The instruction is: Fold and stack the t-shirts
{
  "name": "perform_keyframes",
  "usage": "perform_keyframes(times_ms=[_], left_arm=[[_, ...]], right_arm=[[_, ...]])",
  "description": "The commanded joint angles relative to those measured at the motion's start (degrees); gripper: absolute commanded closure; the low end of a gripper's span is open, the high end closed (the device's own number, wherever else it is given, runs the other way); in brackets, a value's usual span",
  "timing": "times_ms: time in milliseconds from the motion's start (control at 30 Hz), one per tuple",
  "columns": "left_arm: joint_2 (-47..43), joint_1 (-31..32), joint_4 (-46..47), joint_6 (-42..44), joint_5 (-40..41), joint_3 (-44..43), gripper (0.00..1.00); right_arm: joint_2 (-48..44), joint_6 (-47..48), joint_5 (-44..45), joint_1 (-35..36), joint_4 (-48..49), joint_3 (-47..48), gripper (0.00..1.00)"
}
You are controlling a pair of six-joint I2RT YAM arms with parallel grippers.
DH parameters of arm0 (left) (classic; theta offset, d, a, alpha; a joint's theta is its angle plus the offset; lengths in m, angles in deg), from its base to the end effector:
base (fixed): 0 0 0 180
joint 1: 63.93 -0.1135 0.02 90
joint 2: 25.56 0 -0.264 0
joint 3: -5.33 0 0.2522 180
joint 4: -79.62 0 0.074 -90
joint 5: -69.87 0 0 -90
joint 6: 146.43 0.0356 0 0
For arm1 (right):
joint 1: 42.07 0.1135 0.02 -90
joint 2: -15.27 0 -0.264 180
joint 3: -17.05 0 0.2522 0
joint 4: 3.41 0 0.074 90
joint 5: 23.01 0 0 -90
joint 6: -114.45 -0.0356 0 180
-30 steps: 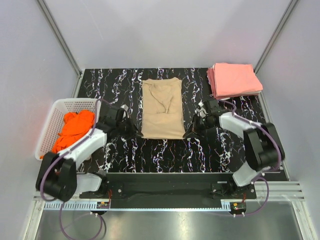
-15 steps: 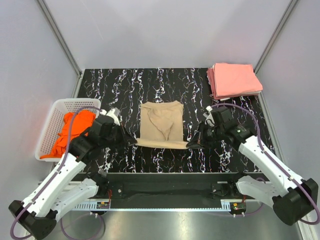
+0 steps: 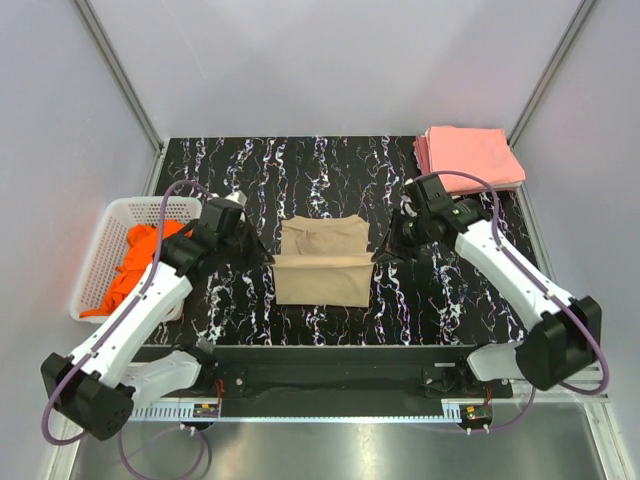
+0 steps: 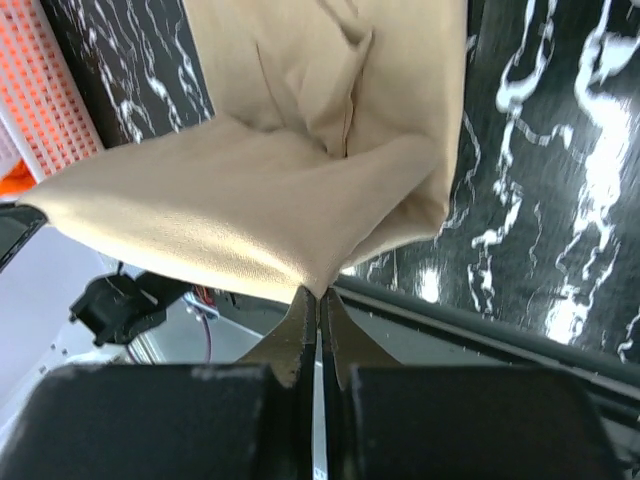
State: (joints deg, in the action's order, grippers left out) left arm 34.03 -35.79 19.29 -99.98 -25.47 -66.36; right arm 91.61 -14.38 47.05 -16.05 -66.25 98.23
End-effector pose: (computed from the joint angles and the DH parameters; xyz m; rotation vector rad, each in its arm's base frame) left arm 0.1800 -0.1000 0.3124 -0.2939 2.5071 -0.6593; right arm 0.2336 0.1276 0.3002 0.1681 2.7337 0.8265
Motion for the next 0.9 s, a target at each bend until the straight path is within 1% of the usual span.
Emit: perform_keyframes(times_ms=[0, 100, 367, 500, 633, 867], left_arm=[[3.15, -4.31, 3.76, 3.64, -1.41, -5.25, 1.0], [7.54, -6.6, 4.55, 4.96, -3.35, -9.2, 1.0], [19.84, -10.82, 5.87, 7.51, -6.78, -16.94, 1.0], [24.42, -12.14, 6.14, 8.22, -7.57, -21.6, 1.0], [28.38, -12.85, 6.23, 8.92, -8.37, -24.15, 1.0], [35.14, -13.81, 6.66, 9.8, -9.6, -26.53, 1.0]], right_arm=[[3.55, 4.72, 2.99, -2.72, -0.93, 6.4, 1.0], [8.28, 6.3, 2.11, -5.01, -0.84, 10.09, 1.0], [17.7, 8.85, 0.0, -7.47, -0.4, 18.53, 1.0], [22.44, 9.47, -0.97, -8.09, -0.14, 22.13, 1.0], [25.96, 9.91, -2.03, -8.27, 0.04, 25.47, 1.0], [30.62, 10.0, -2.55, -8.44, 0.39, 27.06, 1.0]])
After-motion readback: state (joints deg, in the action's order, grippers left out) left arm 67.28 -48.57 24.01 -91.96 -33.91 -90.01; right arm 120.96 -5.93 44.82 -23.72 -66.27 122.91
